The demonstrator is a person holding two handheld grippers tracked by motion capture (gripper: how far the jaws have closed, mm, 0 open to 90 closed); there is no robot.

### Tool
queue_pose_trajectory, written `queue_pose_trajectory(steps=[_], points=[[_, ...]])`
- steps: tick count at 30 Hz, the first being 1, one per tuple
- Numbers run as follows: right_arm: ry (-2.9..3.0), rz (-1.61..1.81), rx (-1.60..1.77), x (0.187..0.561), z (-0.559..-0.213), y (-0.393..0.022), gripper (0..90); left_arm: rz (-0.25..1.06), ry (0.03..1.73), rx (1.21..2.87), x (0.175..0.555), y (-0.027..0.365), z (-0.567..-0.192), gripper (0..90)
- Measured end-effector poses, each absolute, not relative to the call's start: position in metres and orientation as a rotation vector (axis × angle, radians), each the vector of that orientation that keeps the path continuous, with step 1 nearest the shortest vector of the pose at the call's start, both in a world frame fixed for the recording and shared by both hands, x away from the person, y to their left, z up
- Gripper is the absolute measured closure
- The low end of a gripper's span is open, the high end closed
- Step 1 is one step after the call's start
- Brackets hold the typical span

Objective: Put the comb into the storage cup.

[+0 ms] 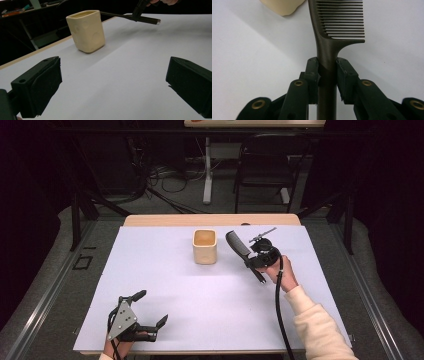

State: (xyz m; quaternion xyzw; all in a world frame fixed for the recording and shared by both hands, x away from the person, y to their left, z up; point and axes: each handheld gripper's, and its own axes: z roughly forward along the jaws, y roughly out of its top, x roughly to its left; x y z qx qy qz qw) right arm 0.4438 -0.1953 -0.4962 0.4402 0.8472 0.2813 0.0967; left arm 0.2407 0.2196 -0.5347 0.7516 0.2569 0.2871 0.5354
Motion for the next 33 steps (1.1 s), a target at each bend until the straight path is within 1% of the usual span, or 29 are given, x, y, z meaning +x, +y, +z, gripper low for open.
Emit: queue_pose_trajectory(steps=[9, 20, 33], points=[[2.434, 0.934, 1.286, 0.438, -0.490, -0.205, 72.8, 0.681, 0.613, 1.789, 0.241, 0.220, -0.535, 0.3], [2.379, 0.977, 1.260, 0.435, -0.485, -0.214, 72.8, 0.680, 0.608, 1.798, 0.242, 0.218, -0.535, 0.3], [2.328, 1.005, 1.225, 0.434, -0.477, -0.215, 72.8, 0.683, 0.606, 1.797, 0.241, 0.219, -0.534, 0.3]])
